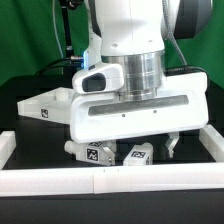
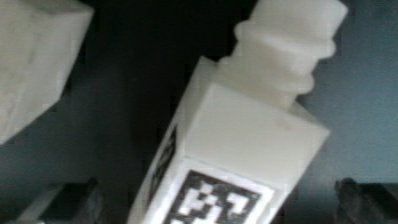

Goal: Assemble one leg

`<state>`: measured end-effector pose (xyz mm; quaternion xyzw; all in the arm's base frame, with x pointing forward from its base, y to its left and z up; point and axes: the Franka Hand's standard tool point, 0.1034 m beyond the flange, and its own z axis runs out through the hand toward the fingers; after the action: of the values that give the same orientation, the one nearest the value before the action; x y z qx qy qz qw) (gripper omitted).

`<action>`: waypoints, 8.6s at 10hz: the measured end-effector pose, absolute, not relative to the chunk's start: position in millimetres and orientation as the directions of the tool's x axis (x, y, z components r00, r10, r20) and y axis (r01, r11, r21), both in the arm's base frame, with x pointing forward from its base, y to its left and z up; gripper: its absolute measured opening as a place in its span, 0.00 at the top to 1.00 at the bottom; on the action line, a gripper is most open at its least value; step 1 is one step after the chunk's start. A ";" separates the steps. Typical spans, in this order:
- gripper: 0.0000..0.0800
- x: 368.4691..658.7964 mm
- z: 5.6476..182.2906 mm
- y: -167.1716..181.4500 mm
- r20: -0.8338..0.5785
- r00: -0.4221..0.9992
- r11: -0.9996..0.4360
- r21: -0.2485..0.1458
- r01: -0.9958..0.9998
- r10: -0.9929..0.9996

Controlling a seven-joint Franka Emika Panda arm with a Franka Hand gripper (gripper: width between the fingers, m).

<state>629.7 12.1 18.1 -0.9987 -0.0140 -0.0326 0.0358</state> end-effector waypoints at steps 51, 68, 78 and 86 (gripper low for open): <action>0.19 485.3 60.8 -17.2 0.037 0.894 -0.894 0.009 0.448 0.448; 0.64 488.6 11.5 -76.3 -0.009 0.834 -0.834 0.003 0.551 0.551; 0.64 435.5 11.1 -180.0 -0.045 0.809 -0.809 0.017 0.588 0.587; 0.20 479.0 39.0 -141.1 -0.032 0.815 -0.816 0.009 0.579 0.578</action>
Offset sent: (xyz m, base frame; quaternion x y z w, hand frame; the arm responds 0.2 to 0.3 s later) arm 0.0000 0.0000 0.0000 0.0000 0.0000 0.0000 1.0000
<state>479.0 -141.1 39.0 -0.9527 -0.3035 0.0141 -0.0091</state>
